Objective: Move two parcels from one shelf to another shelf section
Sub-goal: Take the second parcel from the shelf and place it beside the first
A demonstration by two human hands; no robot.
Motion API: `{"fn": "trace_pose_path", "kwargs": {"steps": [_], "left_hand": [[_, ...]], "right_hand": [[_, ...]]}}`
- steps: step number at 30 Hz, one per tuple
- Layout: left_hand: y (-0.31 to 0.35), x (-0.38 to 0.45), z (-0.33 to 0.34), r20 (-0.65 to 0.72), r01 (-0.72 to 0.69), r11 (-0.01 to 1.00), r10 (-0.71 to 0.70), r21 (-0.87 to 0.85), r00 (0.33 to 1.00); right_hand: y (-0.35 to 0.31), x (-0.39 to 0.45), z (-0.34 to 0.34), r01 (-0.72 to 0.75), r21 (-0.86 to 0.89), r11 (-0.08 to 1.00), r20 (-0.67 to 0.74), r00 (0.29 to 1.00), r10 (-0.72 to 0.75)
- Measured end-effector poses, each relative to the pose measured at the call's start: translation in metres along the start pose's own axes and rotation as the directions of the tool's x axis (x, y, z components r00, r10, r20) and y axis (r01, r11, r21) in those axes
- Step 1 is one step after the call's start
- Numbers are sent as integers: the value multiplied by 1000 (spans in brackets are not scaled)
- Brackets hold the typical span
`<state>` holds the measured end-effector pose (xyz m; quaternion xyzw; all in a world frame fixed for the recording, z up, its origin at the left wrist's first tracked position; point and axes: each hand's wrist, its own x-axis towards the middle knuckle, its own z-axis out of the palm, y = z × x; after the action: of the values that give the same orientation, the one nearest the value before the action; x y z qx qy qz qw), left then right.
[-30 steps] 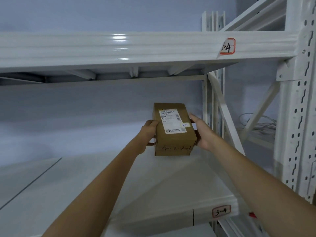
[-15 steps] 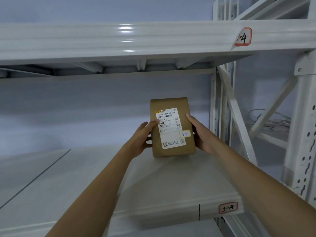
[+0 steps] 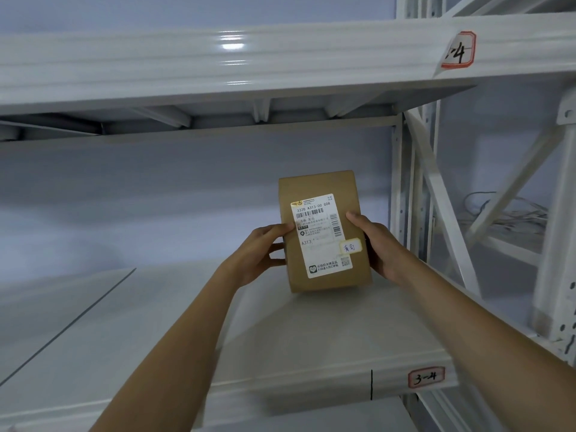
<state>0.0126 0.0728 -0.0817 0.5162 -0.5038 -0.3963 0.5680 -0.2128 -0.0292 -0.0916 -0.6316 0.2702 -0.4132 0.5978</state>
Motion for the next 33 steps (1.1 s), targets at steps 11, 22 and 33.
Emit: {"fn": "trace_pose_path", "kwargs": {"steps": [11,22,33], "left_hand": [[-1,-3,0,-22,-12,1000,13,24,1000],[-3,-3,1,-32,-25,999,27,43,999],[-5,-2,0,-38,-24,999,25,48,999]], "right_hand": [[2,-2,-5,-2,-18,1000,28,1000,3],[1,-2,-11,-10,-48,999,57,998,12],[2,-3,-11,-13,-25,1000,71,997,15]]}}
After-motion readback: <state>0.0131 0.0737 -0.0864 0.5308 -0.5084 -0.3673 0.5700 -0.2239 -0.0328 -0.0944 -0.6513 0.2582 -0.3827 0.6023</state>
